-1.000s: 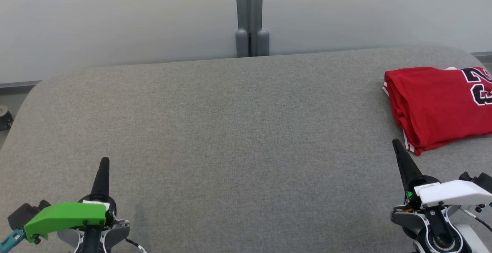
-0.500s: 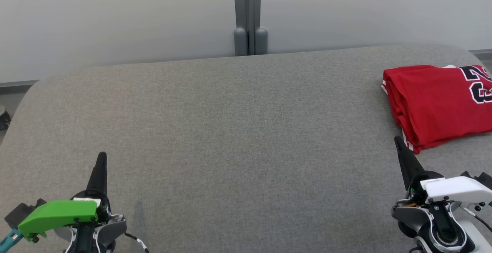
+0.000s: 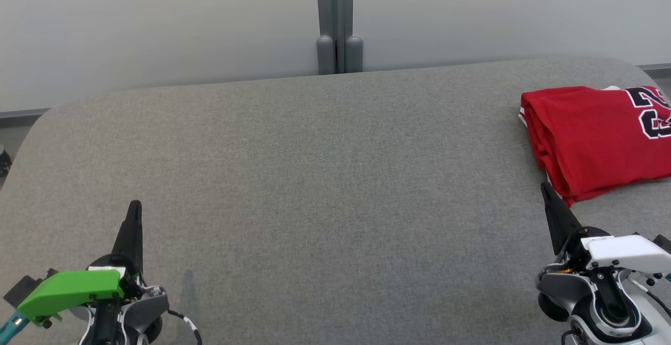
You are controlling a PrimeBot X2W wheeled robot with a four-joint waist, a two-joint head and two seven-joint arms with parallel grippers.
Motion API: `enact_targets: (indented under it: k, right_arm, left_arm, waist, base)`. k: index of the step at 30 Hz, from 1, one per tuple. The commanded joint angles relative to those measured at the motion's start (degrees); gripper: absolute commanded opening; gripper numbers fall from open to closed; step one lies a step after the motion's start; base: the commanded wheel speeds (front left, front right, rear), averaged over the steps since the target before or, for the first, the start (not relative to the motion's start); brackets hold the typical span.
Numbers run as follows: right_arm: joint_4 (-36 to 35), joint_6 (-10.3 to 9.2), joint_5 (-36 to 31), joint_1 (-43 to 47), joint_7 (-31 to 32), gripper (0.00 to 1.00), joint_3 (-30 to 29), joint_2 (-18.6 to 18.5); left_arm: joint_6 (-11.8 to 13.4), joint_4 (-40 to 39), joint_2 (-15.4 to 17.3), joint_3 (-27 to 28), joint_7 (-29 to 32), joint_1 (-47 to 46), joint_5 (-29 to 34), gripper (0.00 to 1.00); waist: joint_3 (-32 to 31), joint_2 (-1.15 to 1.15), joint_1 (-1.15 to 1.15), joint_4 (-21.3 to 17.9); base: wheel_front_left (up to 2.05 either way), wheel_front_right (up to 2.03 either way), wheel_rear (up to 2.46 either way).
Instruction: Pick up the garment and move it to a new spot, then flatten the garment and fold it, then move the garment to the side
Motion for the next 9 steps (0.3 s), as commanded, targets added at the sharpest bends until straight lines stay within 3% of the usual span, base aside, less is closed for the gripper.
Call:
enact_targets:
  k: [1,9]
  right_arm:
    - [0.2,0.04,1.3,-1.0,-0.4,0.00,0.3,-0.5]
    - [0.1,0.04,3.2,-1.2,-1.1,0.00,1.3,-1.4]
  left_arm:
    - [-0.5,-0.3,-0.1,0.5,0.4,-1.1,-1.2,0.00]
    - [-0.5,-0.4,-0.1,0.7,0.6,-1.1,-2.0,0.00]
  waist:
    - [0.0,0.00,0.00,0.0]
    - [0.1,0.00,0.00,-0.1]
  base:
    - [0.00,0.00,0.00]
    - [0.00,0.00,0.00]
